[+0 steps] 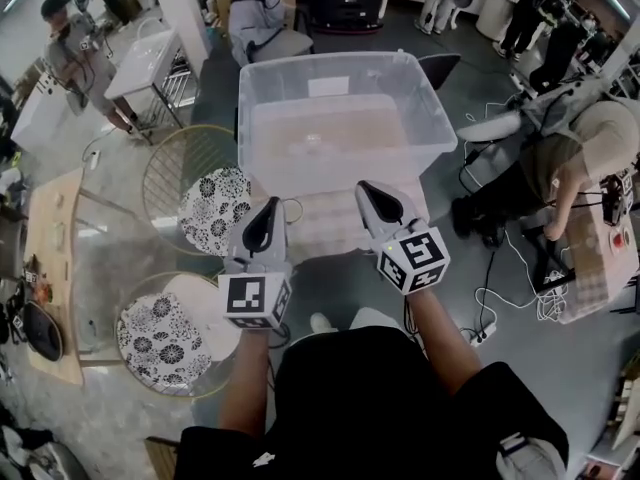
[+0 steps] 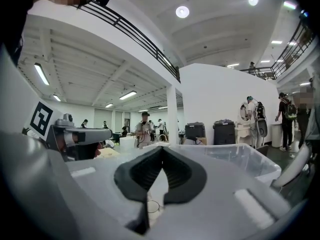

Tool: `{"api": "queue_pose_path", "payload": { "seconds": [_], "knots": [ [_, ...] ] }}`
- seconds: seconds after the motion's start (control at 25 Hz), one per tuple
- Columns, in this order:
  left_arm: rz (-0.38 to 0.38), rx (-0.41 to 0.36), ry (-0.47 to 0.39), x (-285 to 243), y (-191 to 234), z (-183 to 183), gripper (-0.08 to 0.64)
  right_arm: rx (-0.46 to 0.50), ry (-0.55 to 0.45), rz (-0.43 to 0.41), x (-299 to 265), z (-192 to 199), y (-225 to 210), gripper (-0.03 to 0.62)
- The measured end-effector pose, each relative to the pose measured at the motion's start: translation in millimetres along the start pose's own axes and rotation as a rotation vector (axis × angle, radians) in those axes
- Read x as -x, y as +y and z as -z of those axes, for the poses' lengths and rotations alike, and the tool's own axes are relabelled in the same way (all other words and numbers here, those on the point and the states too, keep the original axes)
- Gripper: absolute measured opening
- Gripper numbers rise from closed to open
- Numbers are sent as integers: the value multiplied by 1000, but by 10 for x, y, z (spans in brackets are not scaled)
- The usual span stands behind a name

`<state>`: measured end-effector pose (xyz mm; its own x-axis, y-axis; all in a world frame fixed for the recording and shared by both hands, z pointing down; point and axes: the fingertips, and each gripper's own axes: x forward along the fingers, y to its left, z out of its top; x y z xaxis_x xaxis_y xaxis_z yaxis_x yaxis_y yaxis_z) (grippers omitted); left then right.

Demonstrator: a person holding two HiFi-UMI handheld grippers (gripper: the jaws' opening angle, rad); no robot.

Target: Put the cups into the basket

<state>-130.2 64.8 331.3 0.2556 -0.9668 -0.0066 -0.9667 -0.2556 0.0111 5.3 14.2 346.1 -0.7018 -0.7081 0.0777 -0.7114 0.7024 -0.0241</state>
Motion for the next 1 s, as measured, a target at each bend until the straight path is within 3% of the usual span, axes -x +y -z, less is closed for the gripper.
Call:
{"api": "queue_pose_path", "payload": {
  "seconds": [0.48,1.0],
  "knots": [
    [-5,23,30,-200,19,157,6,-5,1,10,-91,15,-215,0],
    [-62,35,86,-680,76,369,6,-35,-19,-67,-506,24,-638,0]
  ]
}}
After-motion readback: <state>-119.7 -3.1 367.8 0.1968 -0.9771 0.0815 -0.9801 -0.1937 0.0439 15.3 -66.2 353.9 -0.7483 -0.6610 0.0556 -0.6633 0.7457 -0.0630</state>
